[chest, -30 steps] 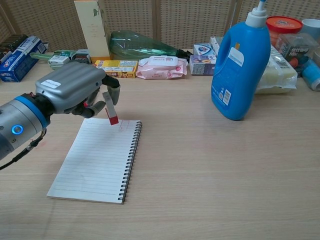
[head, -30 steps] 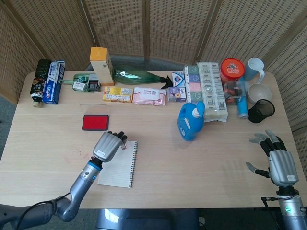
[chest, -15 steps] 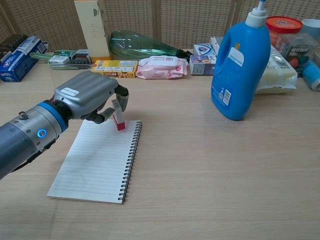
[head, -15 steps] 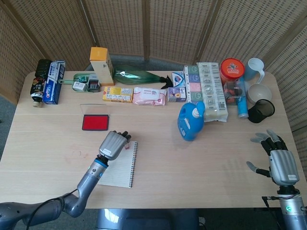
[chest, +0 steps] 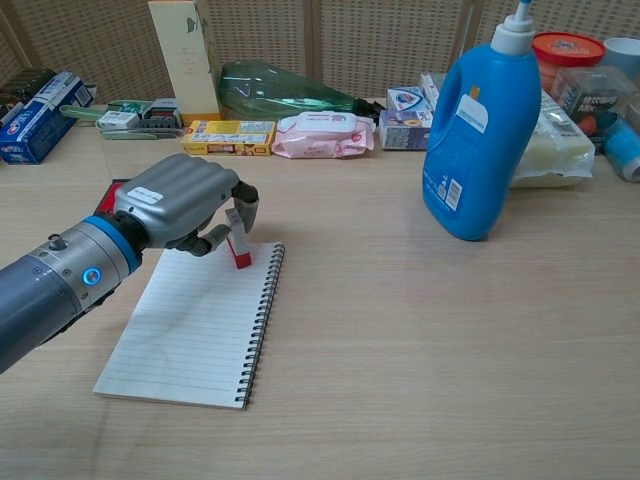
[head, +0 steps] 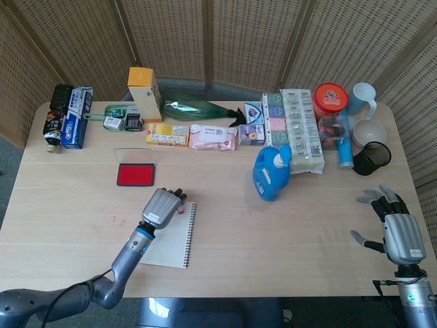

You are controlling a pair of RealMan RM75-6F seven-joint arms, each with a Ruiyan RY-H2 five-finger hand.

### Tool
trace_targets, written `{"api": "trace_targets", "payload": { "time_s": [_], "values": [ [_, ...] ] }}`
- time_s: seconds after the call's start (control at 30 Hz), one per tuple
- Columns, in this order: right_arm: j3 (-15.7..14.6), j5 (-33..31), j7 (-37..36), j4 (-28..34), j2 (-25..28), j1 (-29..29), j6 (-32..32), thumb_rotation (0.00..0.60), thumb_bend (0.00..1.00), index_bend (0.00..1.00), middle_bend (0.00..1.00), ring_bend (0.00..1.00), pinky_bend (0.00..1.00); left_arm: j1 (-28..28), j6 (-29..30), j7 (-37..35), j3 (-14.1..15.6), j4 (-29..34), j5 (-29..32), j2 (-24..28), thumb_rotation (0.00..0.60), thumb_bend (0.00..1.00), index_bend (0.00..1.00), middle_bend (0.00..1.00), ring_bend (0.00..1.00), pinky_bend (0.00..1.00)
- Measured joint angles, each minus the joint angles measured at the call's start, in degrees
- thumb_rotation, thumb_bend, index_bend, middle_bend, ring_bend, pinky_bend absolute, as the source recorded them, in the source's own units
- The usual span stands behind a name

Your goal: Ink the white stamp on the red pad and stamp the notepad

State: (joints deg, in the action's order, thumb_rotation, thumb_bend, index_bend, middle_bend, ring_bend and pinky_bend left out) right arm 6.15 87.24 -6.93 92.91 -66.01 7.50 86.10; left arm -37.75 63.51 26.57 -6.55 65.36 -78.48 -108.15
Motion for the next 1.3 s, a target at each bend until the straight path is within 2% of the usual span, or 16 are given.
{"api": "trace_targets", "payload": {
  "time_s": [0.97, 1.3],
  "values": [
    [-0.09, 0.26, -0.21, 0.25, 0.17, -0.13, 0.28, 0.6, 0.0, 0.3, 0.24, 0.1, 0.12, 0.42, -0.37, 1.87, 0.57, -2.04, -0.01, -0.94, 0.6, 0.48, 0.84, 0.77, 0.66, 0.63],
    [-0.17, 0.51, -0.07, 0.41, 0.18, -0.18, 0.45, 0.6, 0.0, 0.3, 0.24, 0.1, 0.12, 0.38, 1.63, 1.42, -0.39, 0.8, -1.04, 0.47, 0.6, 0.48, 0.84, 0.77, 0.66, 0.63]
  ]
}}
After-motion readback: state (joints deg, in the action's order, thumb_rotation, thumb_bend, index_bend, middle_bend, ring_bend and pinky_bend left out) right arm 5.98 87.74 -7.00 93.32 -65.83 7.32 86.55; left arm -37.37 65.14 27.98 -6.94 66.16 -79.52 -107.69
